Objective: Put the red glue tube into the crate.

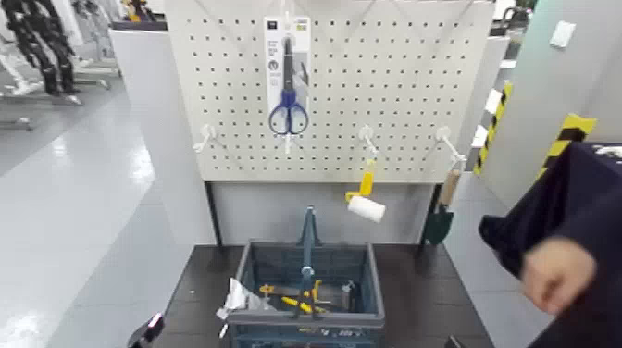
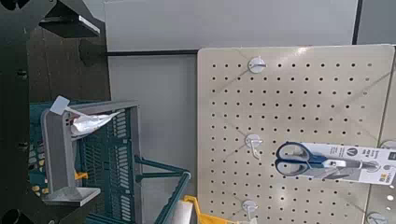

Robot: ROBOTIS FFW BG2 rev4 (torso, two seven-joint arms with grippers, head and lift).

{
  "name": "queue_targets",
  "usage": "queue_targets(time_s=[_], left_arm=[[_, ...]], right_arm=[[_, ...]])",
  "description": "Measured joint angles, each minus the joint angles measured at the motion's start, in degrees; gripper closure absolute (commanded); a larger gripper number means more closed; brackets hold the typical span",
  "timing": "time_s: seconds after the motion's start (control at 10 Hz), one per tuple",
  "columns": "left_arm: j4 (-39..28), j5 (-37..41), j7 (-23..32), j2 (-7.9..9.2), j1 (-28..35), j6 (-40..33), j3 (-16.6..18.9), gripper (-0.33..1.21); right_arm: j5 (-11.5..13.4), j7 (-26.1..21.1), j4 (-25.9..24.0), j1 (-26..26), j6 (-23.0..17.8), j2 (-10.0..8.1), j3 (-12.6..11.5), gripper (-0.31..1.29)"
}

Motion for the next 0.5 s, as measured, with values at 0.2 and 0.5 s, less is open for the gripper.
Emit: queue_targets(time_s=[0.2, 0.5], left_arm=[[0.01, 0.00, 0.00, 0.13, -0.07, 0.03, -0.17, 0.10], [0.00, 0.00, -0.13, 0.32, -0.27, 0.39, -0.38, 0.10]], right_arm=[[0.12, 0.05, -0.05, 0.03, 0.03, 0.04, 0.00, 0.14], [0.56, 0.01, -0.30, 0.04, 0.28, 0.05, -0.01, 0.13]])
